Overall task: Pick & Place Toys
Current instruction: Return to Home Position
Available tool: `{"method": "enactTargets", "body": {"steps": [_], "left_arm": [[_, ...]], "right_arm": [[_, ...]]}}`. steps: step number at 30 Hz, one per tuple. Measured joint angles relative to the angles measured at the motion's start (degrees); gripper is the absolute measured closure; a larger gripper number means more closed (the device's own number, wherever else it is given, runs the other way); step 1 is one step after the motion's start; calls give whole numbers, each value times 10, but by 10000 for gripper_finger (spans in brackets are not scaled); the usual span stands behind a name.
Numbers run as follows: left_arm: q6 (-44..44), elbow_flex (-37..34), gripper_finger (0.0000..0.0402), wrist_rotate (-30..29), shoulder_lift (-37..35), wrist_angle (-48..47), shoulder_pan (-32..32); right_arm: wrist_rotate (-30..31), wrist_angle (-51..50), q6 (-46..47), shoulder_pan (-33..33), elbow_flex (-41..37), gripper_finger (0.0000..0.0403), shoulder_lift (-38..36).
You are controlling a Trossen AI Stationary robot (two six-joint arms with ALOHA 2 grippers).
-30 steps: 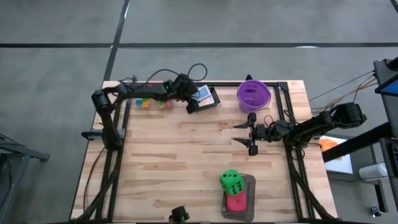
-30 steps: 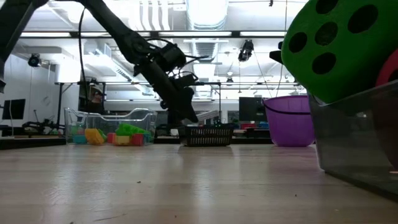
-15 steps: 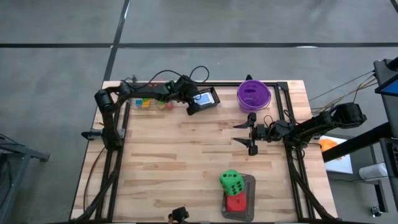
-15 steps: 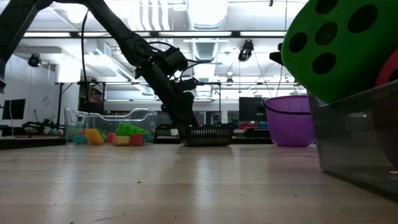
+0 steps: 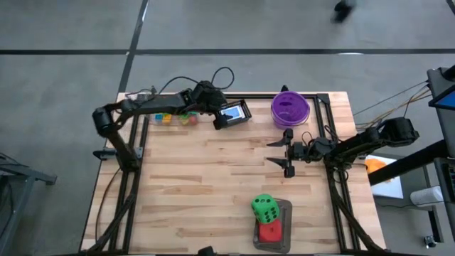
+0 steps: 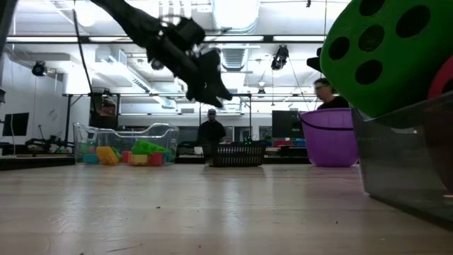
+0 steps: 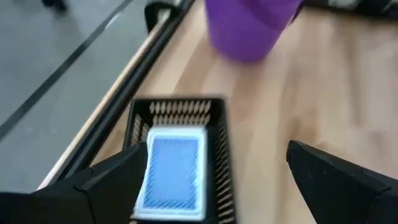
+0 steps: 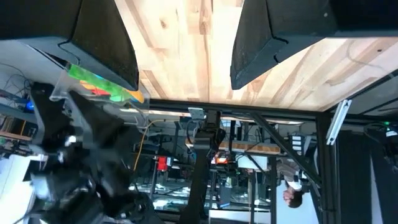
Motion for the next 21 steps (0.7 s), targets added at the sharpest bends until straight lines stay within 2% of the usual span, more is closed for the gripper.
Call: {"method": "enactTargets", "body": {"steps": [4,7,14,18,21], "left_arm": [[-39,-13,14,2,-67,-46,-16],[-17,-49,14,0,-133,-54,-46],[28,-191,14,4,-339,3,-192],[4,-280,14,3,-456,30,-288],[-20,-327,14,-15,-534,33,-335]], "right_arm": [[-11,13,-3,0,0,151,0],[-26,25,-3,0,0,151,-1],[-41,29,-3,2,0,151,-13],[-39,31,-1,2,-1,151,-35],[-37,28,-17,1,-4,151,-59]]}}
